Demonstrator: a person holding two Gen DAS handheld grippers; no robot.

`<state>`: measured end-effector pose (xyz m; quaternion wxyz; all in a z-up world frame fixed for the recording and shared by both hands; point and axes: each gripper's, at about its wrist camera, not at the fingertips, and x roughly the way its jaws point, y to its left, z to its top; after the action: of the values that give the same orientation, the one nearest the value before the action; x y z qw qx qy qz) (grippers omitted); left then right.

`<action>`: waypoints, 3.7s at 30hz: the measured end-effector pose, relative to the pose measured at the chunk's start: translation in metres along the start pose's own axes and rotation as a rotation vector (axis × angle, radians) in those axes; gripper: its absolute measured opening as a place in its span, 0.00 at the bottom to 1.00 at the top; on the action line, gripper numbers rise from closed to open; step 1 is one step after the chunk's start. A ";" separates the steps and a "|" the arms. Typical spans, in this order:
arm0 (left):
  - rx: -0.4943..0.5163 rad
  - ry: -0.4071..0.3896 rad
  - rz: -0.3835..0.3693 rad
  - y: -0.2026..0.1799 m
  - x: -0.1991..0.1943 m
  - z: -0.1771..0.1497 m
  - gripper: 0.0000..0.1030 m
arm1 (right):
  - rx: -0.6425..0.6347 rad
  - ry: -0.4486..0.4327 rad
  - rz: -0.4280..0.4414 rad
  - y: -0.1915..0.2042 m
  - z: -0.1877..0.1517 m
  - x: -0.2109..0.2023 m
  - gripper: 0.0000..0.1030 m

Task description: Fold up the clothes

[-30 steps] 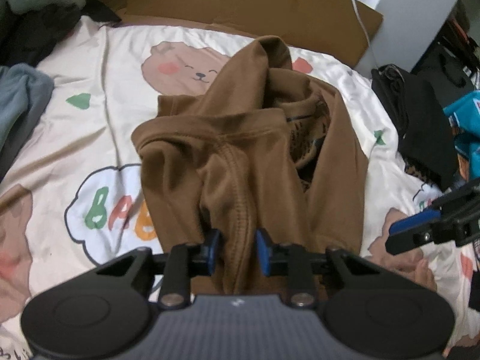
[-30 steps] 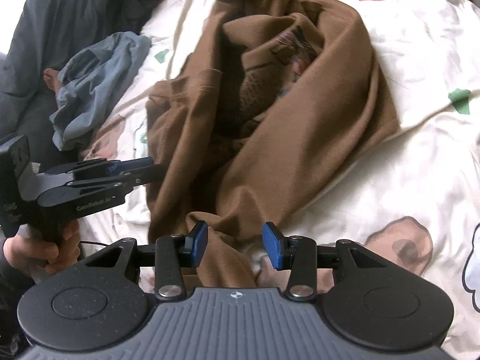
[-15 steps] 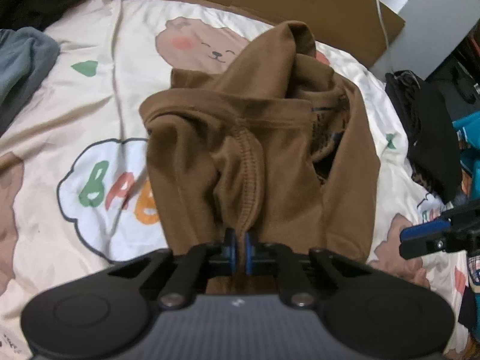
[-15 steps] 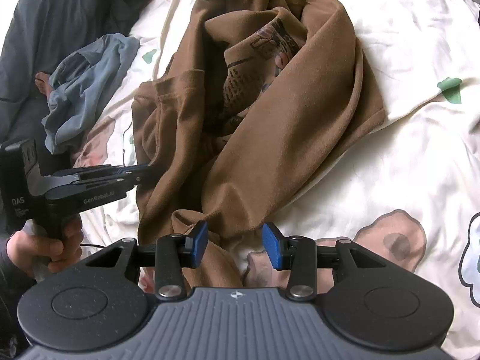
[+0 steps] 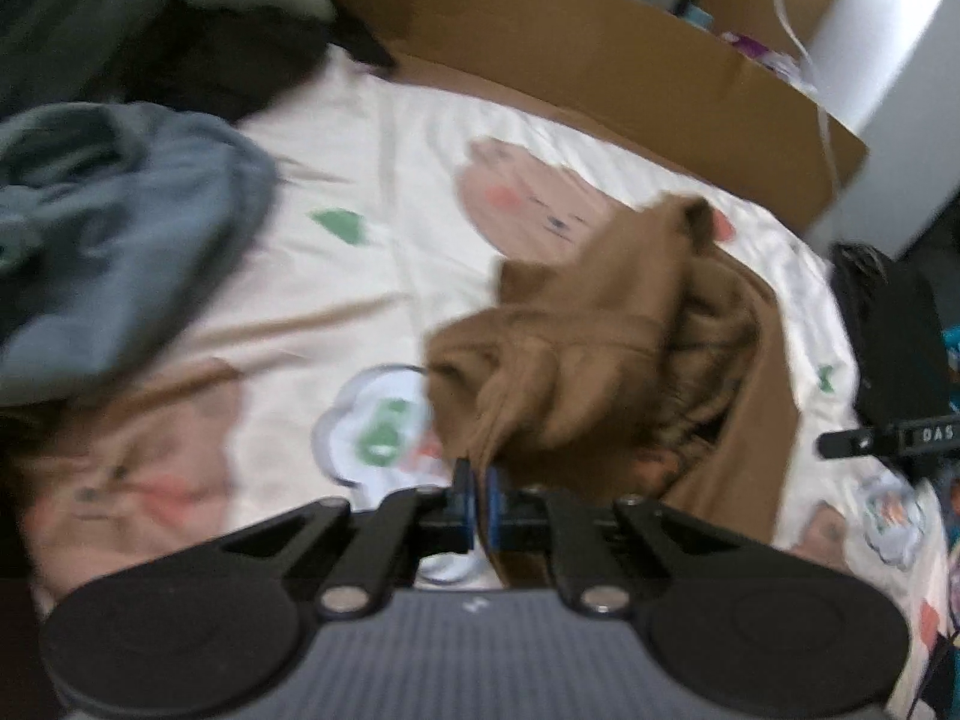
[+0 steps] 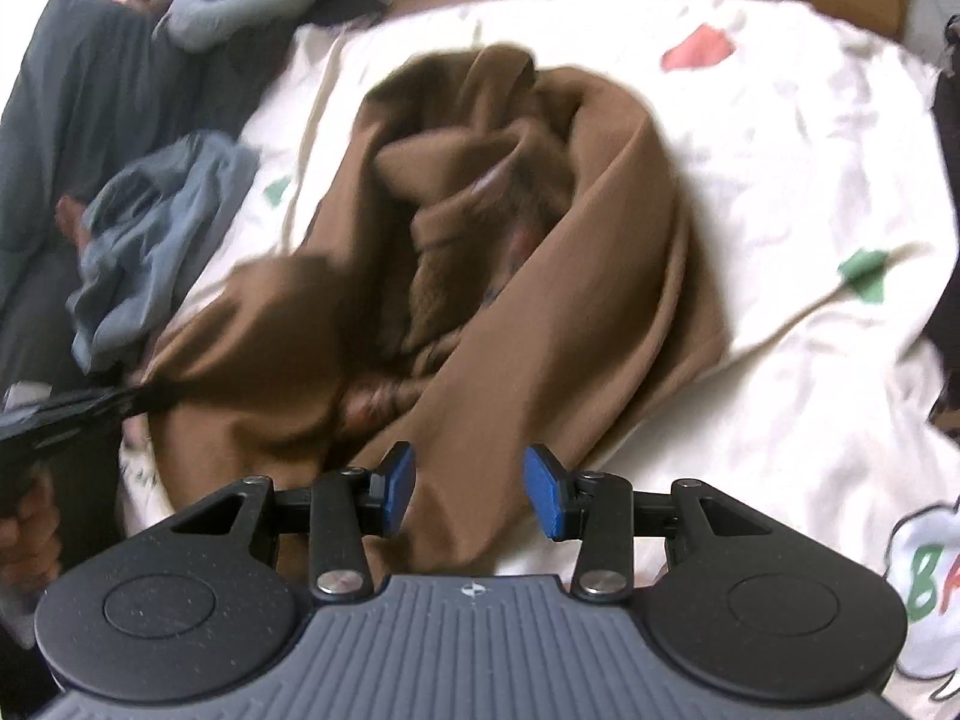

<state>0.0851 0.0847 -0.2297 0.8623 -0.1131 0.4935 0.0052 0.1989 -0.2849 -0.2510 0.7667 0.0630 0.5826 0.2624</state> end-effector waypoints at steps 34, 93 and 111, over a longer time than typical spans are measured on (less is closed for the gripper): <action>-0.112 -0.059 0.113 0.045 -0.040 0.012 0.04 | 0.463 -0.238 0.134 -0.114 0.076 0.072 0.67; -0.064 0.118 -0.006 0.005 0.008 -0.042 0.04 | 0.559 -0.015 -0.265 -0.151 -0.172 -0.127 0.41; -0.074 0.107 -0.005 0.008 0.020 -0.044 0.04 | -0.040 -0.069 -0.315 -0.073 0.001 -0.080 0.42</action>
<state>0.0573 0.0811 -0.2698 0.8301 -0.1460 0.5379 0.0153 0.2089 -0.3851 -0.2114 0.8189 -0.0354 0.5534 0.1481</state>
